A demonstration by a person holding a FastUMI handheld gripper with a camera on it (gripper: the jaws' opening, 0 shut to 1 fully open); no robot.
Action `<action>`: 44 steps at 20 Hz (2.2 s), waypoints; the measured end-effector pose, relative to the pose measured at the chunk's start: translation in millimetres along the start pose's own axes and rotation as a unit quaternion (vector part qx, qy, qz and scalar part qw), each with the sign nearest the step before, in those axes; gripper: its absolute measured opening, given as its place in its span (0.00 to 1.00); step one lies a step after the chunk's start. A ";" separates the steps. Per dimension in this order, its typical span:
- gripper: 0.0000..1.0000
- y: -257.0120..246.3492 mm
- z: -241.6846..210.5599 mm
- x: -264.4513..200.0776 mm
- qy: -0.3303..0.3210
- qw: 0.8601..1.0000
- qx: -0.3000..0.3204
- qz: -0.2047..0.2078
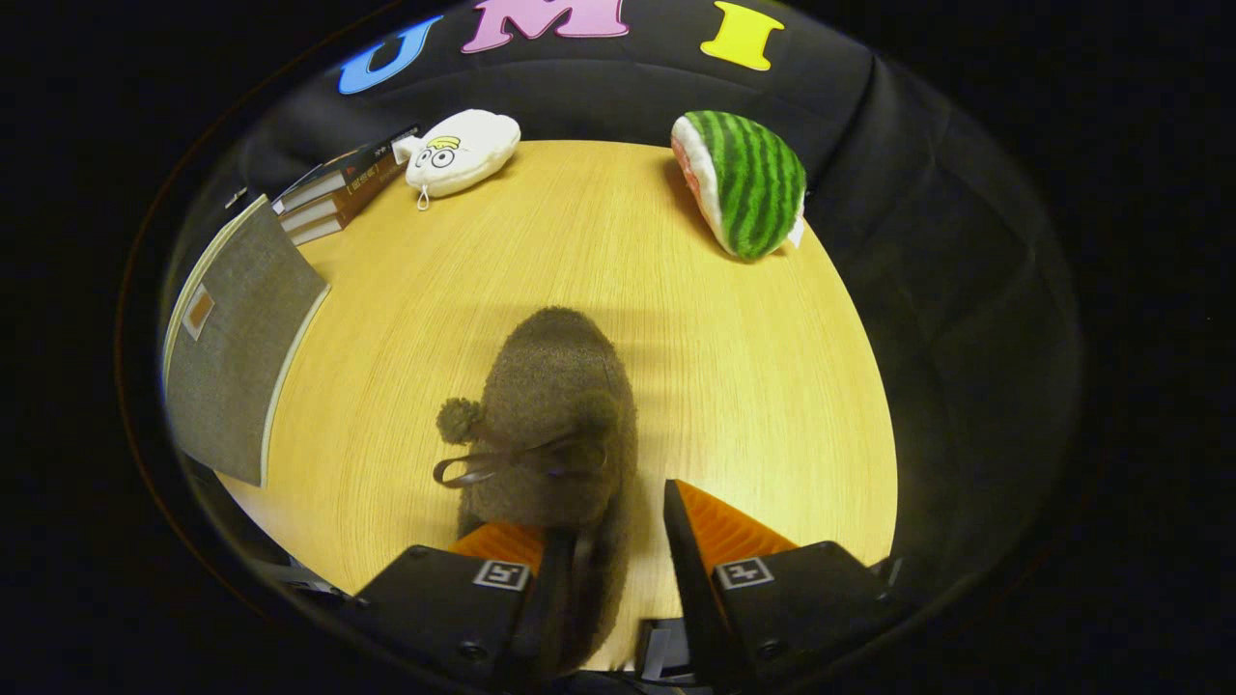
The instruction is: Open the storage box then place both shoes into the box .Put the left shoe in first, then the right shoe, with the right side of both shoes facing outward in a uniform manner.
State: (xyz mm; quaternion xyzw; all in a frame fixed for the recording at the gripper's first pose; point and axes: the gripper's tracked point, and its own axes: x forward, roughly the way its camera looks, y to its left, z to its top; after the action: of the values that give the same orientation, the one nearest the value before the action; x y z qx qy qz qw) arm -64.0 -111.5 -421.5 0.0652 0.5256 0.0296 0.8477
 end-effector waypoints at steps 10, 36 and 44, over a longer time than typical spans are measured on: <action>0.09 2.4 31.1 -44.1 -0.025 0.997 0.066 -0.015; 0.12 324.8 149.6 -129.5 -0.004 0.993 0.082 0.085; 0.33 324.7 145.0 -122.9 0.001 0.995 0.068 0.073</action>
State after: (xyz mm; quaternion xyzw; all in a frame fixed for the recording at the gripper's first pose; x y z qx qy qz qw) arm 17.0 183.8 -202.8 0.1610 0.5207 0.0557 0.8366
